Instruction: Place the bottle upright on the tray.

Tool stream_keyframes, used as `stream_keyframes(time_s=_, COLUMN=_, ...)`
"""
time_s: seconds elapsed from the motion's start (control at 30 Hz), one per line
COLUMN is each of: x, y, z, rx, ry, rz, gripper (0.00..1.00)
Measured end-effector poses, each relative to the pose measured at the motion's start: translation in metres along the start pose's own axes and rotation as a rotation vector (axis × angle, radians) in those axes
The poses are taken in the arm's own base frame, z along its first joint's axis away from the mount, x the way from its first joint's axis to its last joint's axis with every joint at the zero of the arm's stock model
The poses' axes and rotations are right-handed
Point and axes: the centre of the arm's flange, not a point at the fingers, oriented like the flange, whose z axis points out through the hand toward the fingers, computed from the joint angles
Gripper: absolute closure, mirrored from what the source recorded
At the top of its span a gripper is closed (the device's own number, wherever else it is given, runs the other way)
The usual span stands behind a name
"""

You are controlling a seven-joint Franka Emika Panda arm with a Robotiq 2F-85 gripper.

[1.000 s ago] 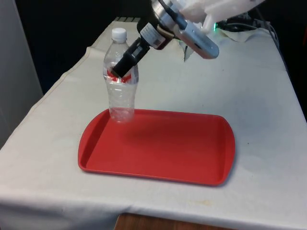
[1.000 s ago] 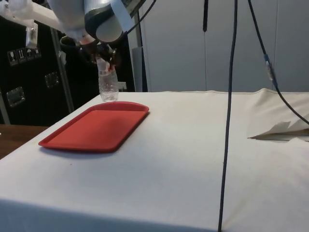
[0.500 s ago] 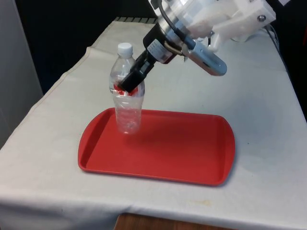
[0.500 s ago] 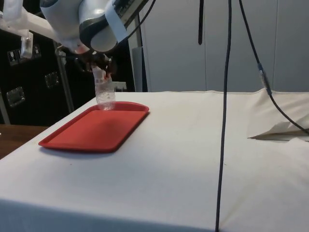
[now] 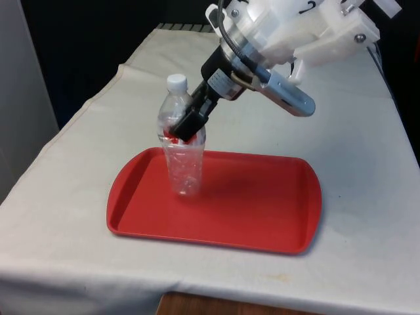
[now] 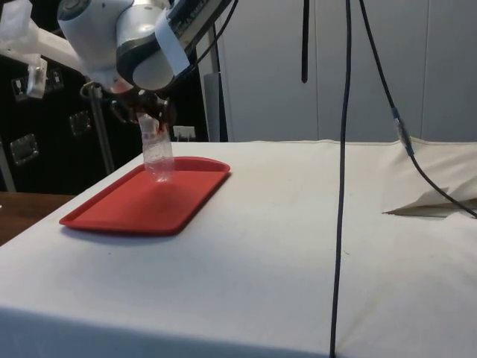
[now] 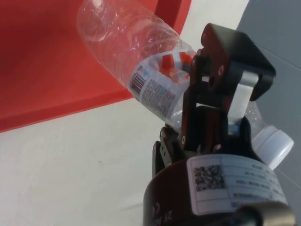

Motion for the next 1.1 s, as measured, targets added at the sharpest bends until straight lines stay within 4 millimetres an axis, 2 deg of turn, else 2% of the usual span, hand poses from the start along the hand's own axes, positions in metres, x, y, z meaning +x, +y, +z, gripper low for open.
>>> stream_keyframes(time_s=0.67, x=-0.006, y=0.000, z=0.004, rx=0.000, ry=-0.013, rz=-0.006, gripper=0.67)
stream_keyframes(time_s=1.1, x=-0.016, y=0.001, z=0.006, rx=-0.001, ry=-0.023, rz=-0.003, gripper=0.67)
